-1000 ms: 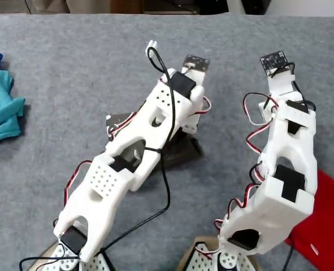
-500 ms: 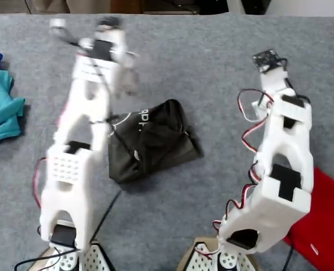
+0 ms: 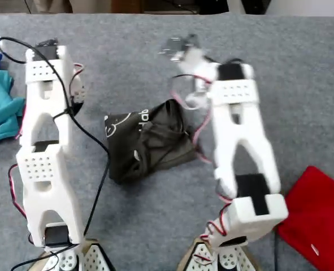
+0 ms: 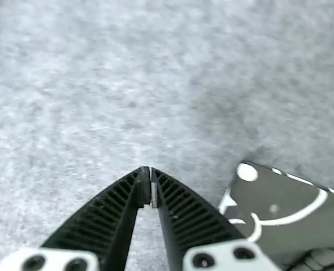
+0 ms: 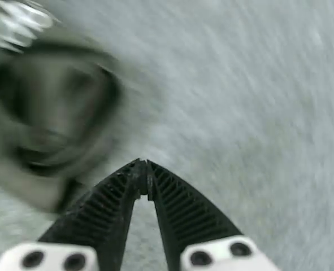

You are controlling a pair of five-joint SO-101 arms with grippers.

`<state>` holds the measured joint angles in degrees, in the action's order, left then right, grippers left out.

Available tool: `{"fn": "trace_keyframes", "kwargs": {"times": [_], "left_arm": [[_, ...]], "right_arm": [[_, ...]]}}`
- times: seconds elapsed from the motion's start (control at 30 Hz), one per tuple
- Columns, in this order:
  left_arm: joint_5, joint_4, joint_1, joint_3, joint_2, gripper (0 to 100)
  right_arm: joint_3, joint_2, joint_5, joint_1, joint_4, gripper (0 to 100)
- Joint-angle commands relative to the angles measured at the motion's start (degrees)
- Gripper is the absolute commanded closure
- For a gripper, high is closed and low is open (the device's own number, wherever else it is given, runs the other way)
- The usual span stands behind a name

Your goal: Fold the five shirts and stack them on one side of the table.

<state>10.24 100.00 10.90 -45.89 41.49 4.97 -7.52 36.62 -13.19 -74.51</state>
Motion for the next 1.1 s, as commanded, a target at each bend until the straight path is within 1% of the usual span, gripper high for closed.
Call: {"fn": "trace_keyframes", "kwargs": {"times": [0.0, 0.1, 0.2, 0.33, 0.4, 0.6, 0.73, 0.87, 1.07], "left_arm": [[0.09, -0.53, 3.43, 0.79, -3.3, 98], [-0.79, -4.57, 6.15, 4.4, -3.3, 98], [-3.08, -12.31, 7.74, 12.48, -3.3, 98], [-3.25, -25.14, 8.62, 22.51, -3.3, 98], [-3.25, -27.96, 8.62, 24.7, -3.82, 98], [-3.25, -28.13, 8.7, 22.51, -3.38, 98], [-3.25, -28.75, 8.53, 22.42, -3.38, 98], [-3.16, -29.71, 8.7, 22.42, -3.38, 98], [-3.25, -29.8, 8.7, 22.42, -3.38, 98]], "right_arm": [[9.01, -0.13, 0.26, -8.22, -5.36, 99.0], [14.81, -5.58, 0.0, -13.23, -8.35, 99.0], [21.76, -12.18, -1.23, -16.66, -10.46, 99.0], [32.04, -21.76, -1.32, -19.38, -14.33, 99.0], [37.14, -26.42, -1.32, -19.65, -15.82, 99.0], [52.35, -38.73, -1.23, -19.82, -21.01, 99.1], [59.91, -44.79, -1.14, -19.47, -27.25, 99.2], [59.91, -46.9, -1.14, -18.24, -27.69, 99.2], [55.52, -46.64, -1.05, -18.15, -27.78, 99.3]]}}
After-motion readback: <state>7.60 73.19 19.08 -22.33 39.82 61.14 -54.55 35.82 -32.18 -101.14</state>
